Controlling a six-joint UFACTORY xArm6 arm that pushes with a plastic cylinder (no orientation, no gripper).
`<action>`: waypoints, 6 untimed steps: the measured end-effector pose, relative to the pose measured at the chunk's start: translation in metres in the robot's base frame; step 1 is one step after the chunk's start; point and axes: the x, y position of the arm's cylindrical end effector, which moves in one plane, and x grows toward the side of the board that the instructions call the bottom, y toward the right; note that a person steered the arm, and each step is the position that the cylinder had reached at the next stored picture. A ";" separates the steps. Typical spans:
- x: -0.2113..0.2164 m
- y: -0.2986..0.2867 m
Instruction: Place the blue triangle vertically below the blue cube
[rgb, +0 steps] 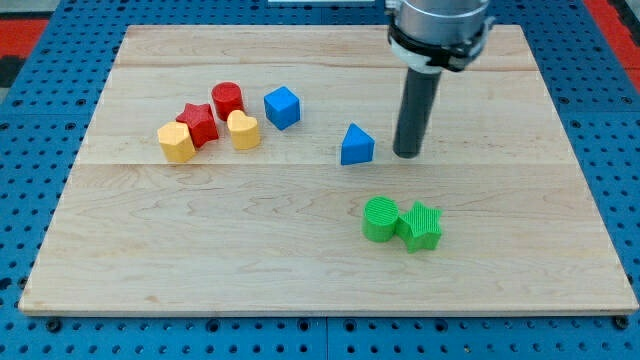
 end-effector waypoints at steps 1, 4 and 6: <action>0.000 -0.050; 0.004 -0.085; 0.075 -0.051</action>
